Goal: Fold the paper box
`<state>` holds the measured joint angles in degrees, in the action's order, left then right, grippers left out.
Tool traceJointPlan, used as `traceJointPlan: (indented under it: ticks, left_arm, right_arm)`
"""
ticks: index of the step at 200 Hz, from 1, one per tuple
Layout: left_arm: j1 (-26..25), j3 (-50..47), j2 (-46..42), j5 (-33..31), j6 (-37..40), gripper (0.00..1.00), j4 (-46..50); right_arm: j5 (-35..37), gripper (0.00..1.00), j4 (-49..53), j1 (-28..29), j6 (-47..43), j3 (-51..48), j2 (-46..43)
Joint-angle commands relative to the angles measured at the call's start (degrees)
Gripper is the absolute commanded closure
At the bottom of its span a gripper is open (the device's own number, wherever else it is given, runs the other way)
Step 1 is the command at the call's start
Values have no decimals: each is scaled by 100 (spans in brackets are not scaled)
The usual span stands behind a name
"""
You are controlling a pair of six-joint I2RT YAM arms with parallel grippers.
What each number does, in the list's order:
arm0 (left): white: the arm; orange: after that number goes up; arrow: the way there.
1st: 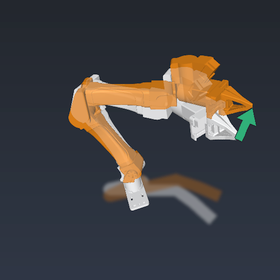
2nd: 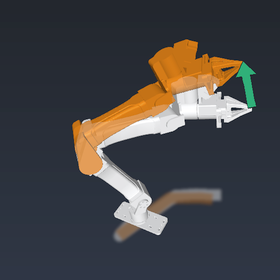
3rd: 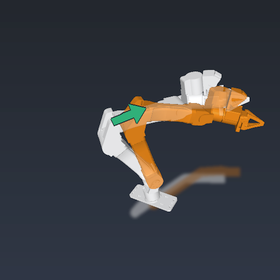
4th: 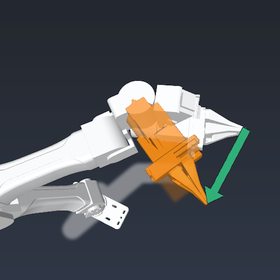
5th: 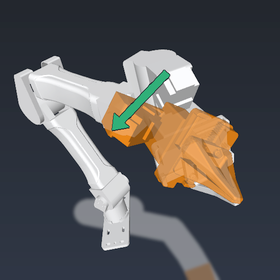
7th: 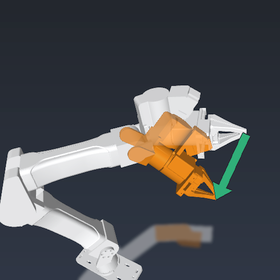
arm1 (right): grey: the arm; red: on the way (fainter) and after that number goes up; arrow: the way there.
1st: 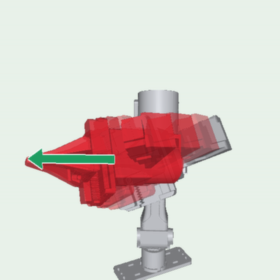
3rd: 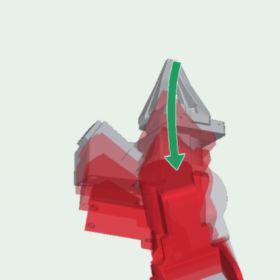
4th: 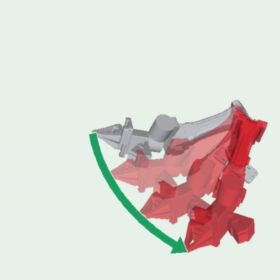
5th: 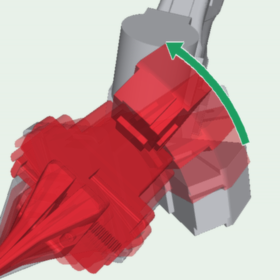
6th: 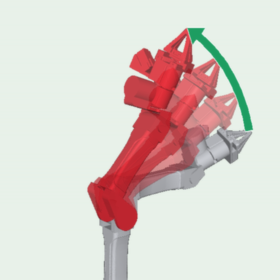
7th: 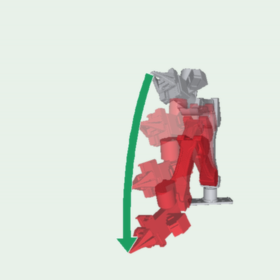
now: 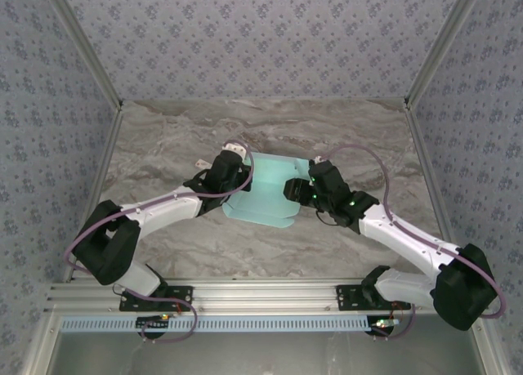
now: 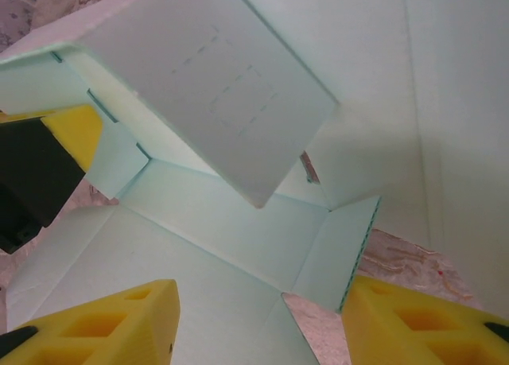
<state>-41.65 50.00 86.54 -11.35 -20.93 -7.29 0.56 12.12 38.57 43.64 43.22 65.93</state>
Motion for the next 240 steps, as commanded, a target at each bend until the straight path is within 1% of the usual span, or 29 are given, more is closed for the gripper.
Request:
traceJointPlan:
  ticks: [1,71,99,140,142,149,189,240]
  left_arm:
    - [-56,-56,-155,87,-60,96,-176]
    - [-76,-37,-145,132,-69,96,-185]
    - [-79,-46,-146,133,-74,96,-185]
    - [-86,-27,-94,133,-65,96,-185]
    - [-84,-30,-87,127,-62,96,-185]
    - [-84,-30,-69,112,-61,96,-176]
    - [-78,10,-19,-108,9,96,-46]
    - [26,70,82,-158,10,97,43]
  right_arm:
    - [-97,45,-232,73,-226,150,105]
    - [-40,51,-272,342,-694,411,660]
    - [-20,51,-265,386,-708,453,859]
    - [-178,52,-375,436,-708,467,1127]
    - [-181,52,-363,440,-846,474,1135]
    - [-187,52,-341,436,-922,477,1149]
    - [84,51,228,400,-1206,665,897]
    - [227,42,1145,330,-1508,966,328]
